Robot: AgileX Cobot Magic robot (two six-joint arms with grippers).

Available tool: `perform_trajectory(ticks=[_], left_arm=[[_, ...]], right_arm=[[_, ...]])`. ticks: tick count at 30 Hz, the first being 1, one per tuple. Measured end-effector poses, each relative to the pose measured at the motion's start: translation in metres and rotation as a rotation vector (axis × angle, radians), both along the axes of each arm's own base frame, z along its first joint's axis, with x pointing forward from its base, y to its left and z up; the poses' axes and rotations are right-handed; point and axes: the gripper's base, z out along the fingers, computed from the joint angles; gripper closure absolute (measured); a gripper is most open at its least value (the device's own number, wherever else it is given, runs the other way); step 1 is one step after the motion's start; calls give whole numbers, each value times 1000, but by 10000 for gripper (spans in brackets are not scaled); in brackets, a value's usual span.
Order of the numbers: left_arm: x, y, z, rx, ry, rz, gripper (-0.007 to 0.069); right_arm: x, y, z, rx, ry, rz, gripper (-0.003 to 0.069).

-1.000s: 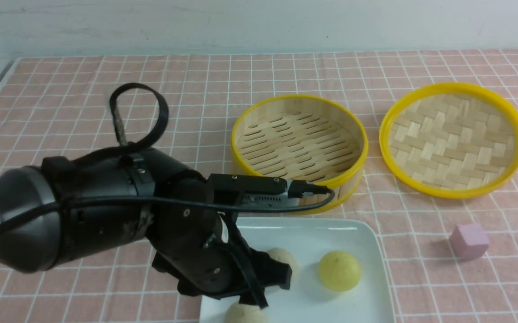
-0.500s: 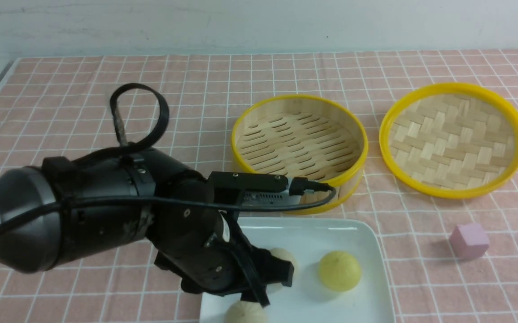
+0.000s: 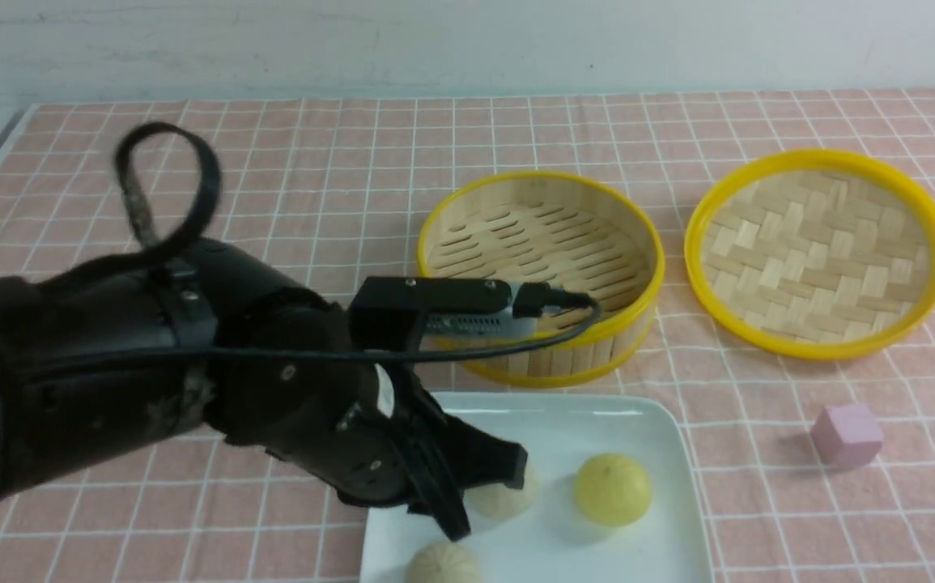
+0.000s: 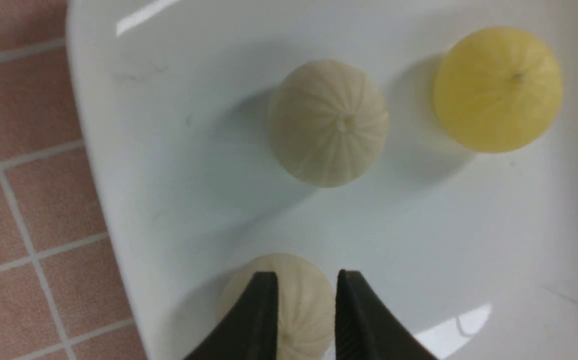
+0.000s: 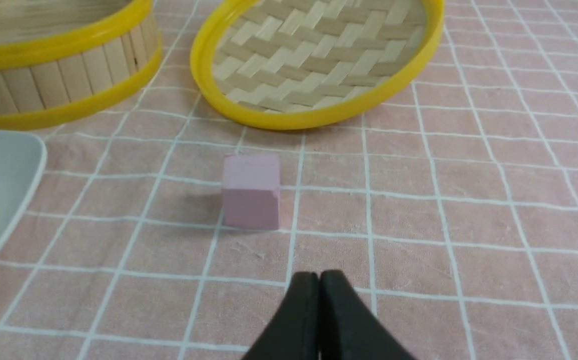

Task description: Put the steamed buns into the plate on the pink tablecloth.

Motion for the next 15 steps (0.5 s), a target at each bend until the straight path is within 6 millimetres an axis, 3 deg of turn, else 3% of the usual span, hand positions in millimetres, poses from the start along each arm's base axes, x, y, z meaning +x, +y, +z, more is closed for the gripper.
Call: perform_trajectory(ticks=[2, 3, 5, 8, 9, 10, 12, 15], left_arm=[[-9, 11, 24, -35, -75, -11, 468], [-10, 12, 26, -36, -82, -12, 475], [-26, 32, 58, -61, -183, -26, 513], [-47, 58, 84, -66, -273, -31, 559], [-63, 76, 96, -80, -327, -28, 591], [-64, 76, 95, -76, -323, -28, 591], [-91, 104, 92, -138, -399, -23, 621], [-110, 119, 77, -256, -489, -14, 623]], right_arm=[[0, 0, 0, 0, 0, 0, 636], [0, 0, 0, 0, 0, 0, 636], [0, 0, 0, 0, 1, 0, 632], [0, 0, 0, 0, 1, 0, 628], [0, 0, 0, 0, 1, 0, 627], [0, 0, 0, 0, 1, 0, 627], [0, 0, 0, 0, 1, 0, 626], [0, 0, 0, 0, 1, 0, 626]])
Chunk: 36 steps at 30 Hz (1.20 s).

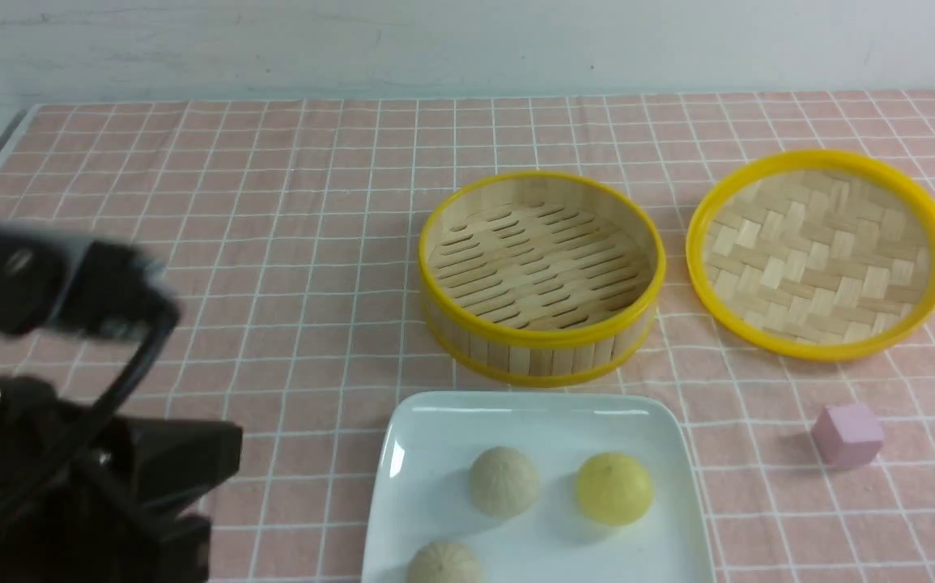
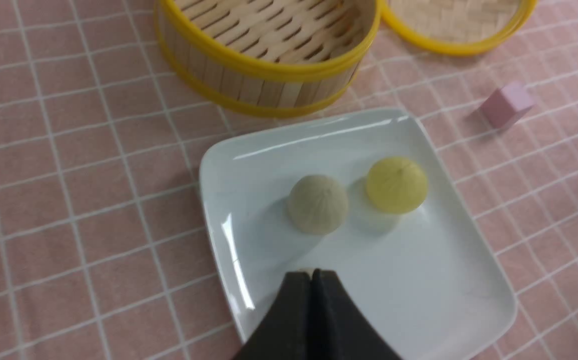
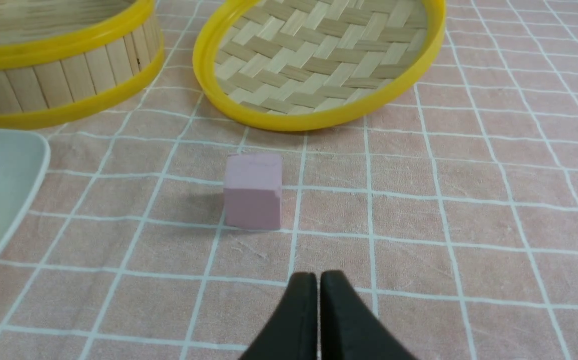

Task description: Put the steamed buns into the plate on the pink tablecloth.

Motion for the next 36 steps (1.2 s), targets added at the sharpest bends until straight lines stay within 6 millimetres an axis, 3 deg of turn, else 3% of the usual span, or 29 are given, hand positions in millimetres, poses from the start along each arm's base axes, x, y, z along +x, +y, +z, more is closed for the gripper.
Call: perform_trajectory(ticks=[6, 13, 25, 28, 36], left_arm=[[-22, 17, -36, -252, -172, -10, 623], [-28, 23, -66, -262, -175, -11, 617], [-27, 26, -76, -159, -246, -16, 610], [-26, 41, -82, -67, -347, 96, 606], [-29, 71, -112, 76, -411, 452, 600]], right_arm=[[0, 0, 0, 0, 0, 0, 617], [0, 0, 0, 0, 0, 0, 608], [0, 0, 0, 0, 1, 0, 593], [0, 0, 0, 0, 1, 0, 585], [0, 0, 0, 0, 1, 0, 574]])
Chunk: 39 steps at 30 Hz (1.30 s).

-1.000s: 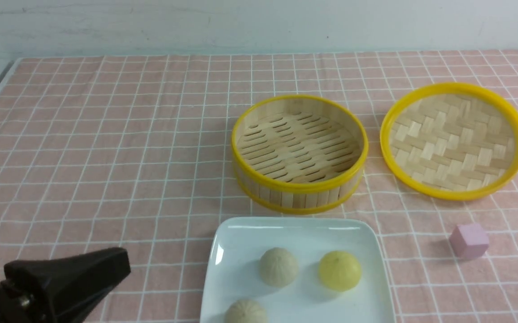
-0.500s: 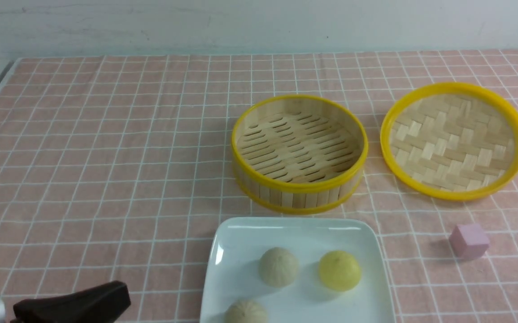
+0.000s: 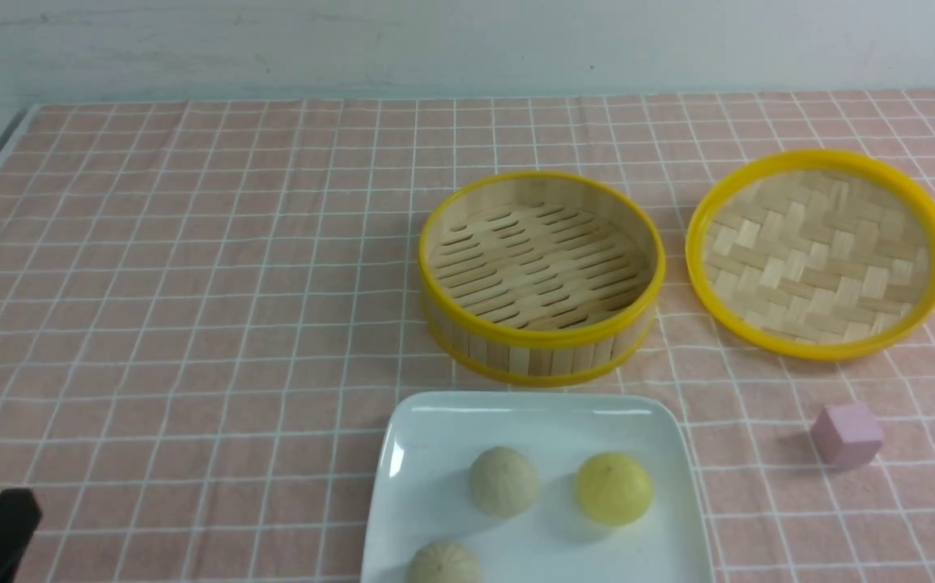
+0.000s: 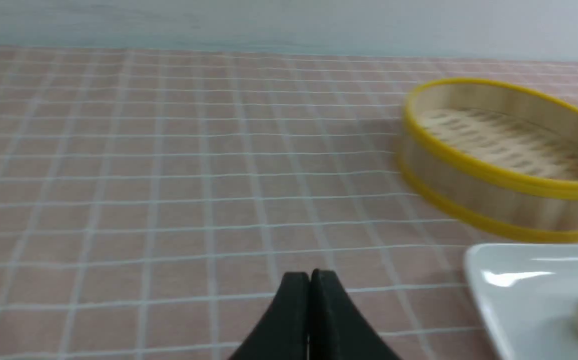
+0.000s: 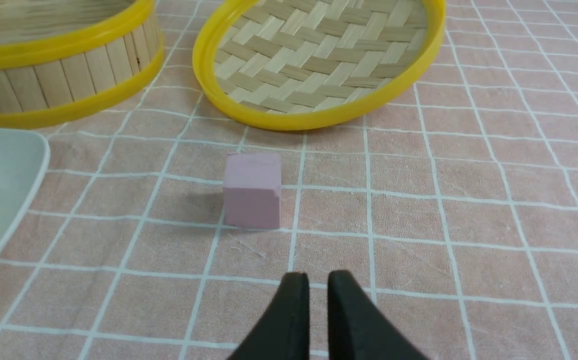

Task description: Put the steamed buns into the plate on the pink tablecloth.

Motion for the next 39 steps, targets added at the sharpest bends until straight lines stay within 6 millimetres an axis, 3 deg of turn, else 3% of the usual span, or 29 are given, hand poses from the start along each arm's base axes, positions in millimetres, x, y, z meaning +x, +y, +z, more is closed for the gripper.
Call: perform_trajectory(ticks=[4, 8, 17, 39], left_arm=[[-4, 12, -29, -2, 30, 197, 597], [-6, 15, -37, -9, 23, 248, 591], [-8, 14, -45, 0, 110, 220, 583], [-8, 13, -45, 8, 114, 204, 570]], right_arm=[[0, 0, 0, 0, 0, 0, 568], [0, 0, 0, 0, 0, 0, 564], [0, 0, 0, 0, 1, 0, 553], [0, 0, 0, 0, 1, 0, 534]])
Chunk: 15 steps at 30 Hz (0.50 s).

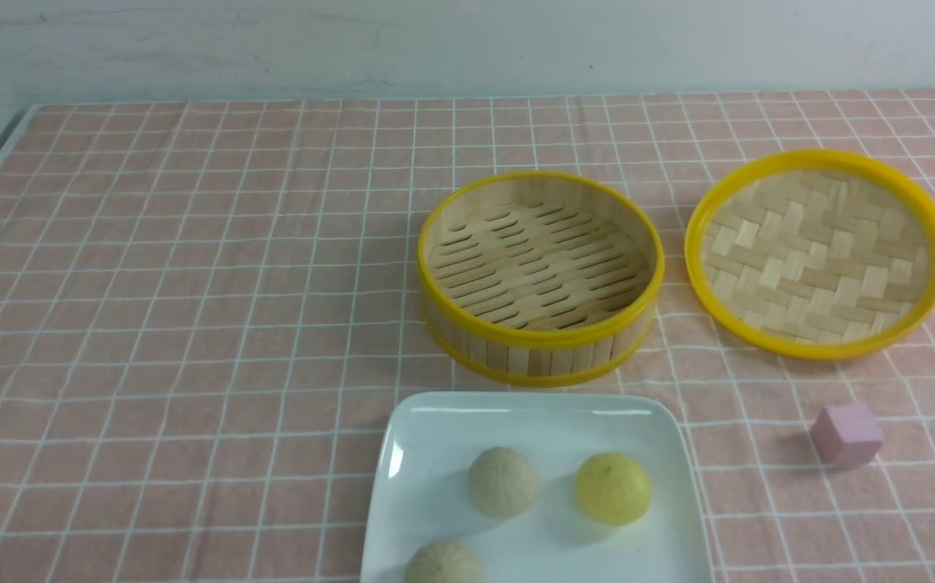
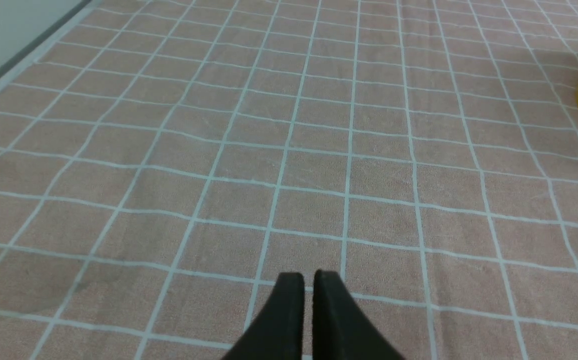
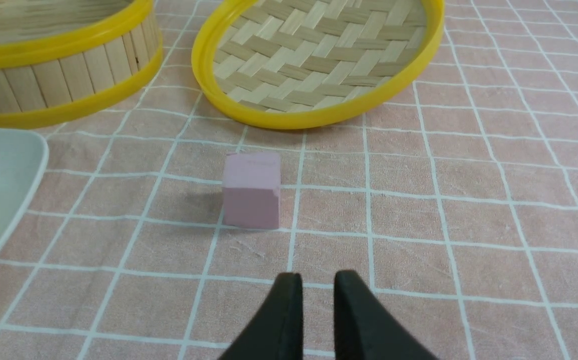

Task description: Put the steamed buns into the plate on the pink tablecloth.

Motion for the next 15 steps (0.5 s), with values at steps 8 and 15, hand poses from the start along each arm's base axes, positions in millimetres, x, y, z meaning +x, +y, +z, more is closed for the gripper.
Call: perform_trajectory(ticks=[8, 15], left_arm=[[0, 0, 0, 1, 0, 0, 559], [0, 0, 0, 1, 0, 0, 549]], right_arm=[[0, 0, 0, 0, 0, 0, 526], [0, 0, 0, 0, 0, 0, 519]])
